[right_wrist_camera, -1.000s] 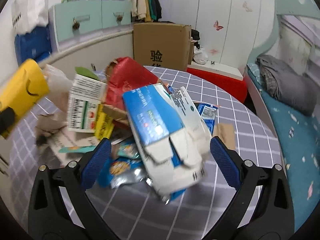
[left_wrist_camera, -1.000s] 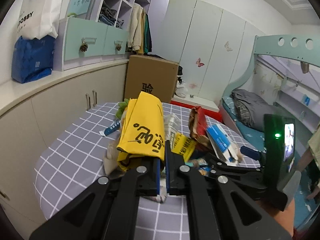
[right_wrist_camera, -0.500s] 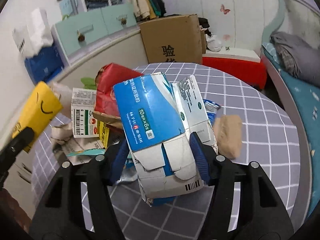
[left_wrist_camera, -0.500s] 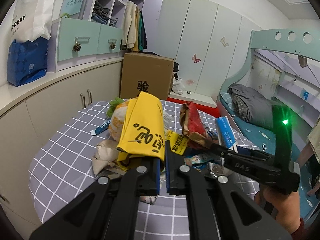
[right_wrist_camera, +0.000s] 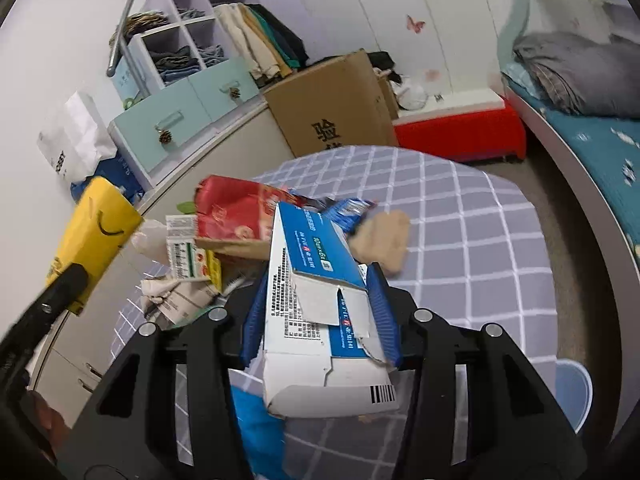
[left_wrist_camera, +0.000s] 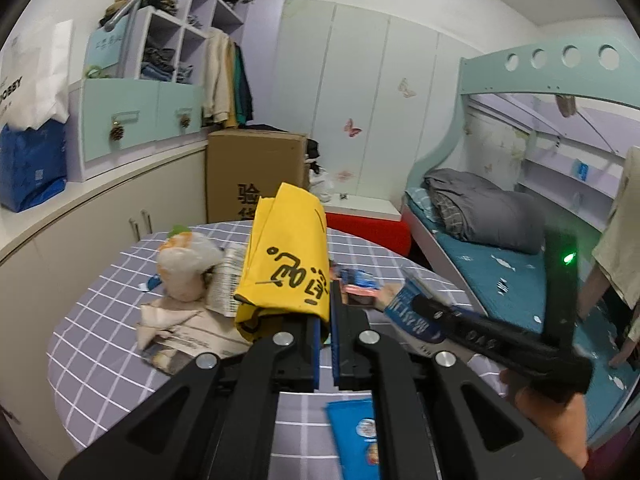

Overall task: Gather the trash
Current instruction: 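Grasp the blue medicine box with the right gripper while the left holds the yellow bag, then carry both items over the blue bin and open both grippers to drop them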

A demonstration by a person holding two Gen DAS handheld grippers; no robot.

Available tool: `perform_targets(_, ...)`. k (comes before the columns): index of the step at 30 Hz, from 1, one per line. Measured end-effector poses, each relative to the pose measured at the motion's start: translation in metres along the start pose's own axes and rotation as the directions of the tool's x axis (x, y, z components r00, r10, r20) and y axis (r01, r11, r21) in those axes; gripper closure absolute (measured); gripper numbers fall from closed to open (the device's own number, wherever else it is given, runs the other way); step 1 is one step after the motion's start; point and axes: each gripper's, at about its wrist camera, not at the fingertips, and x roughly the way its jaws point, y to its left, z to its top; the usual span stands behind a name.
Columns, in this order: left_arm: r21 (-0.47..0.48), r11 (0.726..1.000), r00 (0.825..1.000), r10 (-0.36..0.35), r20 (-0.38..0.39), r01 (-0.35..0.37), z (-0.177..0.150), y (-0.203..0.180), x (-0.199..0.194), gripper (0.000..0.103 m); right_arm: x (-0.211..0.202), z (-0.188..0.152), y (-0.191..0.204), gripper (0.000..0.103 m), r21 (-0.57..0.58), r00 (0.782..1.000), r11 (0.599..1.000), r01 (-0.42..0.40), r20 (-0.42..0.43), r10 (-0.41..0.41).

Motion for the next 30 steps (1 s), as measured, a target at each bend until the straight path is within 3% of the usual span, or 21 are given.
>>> perform_targets(4,0.03,0.999,1.0,-0.015,-0.014,0.015,-0.004,-0.022,0.002,0.099,-0.001,-0.01,-0.015,0.057,0.042,1.0,0.999,-0.02,-0.021,0.021)
perform_targets(12,0.047,0.993,0.994,-0.102,-0.04,0.104,-0.003,-0.058,0.002,0.099,-0.058,-0.011,-0.042,0.057,0.12,0.992,0.99,-0.074,0.114,0.06)
perform_targets(17,0.085,0.967,0.967,-0.232,-0.108,0.241,-0.013,-0.113,0.012,0.099,-0.112,-0.025,-0.078,0.057,0.175,0.978,0.983,-0.057,0.206,0.02)
perform_targets(20,0.11,0.937,0.935,-0.31,-0.174,0.331,-0.029,-0.154,0.024,0.099,-0.145,-0.046,-0.115,0.057,0.239,0.969,0.971,0.004,0.239,-0.063)
perform_targets(23,0.13,0.901,0.892,-0.374,-0.254,0.415,-0.049,-0.193,0.039,0.099,-0.168,-0.074,-0.154,0.057,0.309,0.959,0.946,0.094,0.228,-0.169)
perform_targets(27,0.147,0.844,0.815,-0.431,-0.386,0.516,-0.086,-0.248,0.065,0.099,-0.178,-0.121,-0.211,0.057,0.426,0.947,0.884,0.193,0.155,-0.282)
perform_targets(29,0.139,0.818,0.765,-0.442,-0.468,0.558,-0.111,-0.275,0.084,0.099,-0.176,-0.145,-0.239,0.057,0.473,0.936,0.844,0.253,0.102,-0.338)
perform_targets(30,0.138,0.814,0.752,-0.438,-0.492,0.565,-0.12,-0.283,0.091,0.099,-0.173,-0.154,-0.25,0.057,0.49,0.93,0.827,0.277,0.079,-0.358)
